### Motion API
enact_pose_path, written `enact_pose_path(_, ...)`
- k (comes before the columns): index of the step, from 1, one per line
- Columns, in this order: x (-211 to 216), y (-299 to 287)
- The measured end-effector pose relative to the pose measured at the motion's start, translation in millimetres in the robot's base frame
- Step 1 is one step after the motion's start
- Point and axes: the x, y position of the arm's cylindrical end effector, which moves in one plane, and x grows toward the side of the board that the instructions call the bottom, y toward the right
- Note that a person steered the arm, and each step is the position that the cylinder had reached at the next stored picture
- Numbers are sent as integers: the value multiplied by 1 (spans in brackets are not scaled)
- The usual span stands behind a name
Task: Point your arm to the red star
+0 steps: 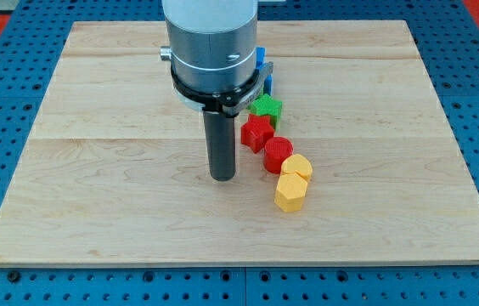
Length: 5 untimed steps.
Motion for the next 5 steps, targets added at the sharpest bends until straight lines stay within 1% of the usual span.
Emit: enact_pose_path(5, 0, -4)
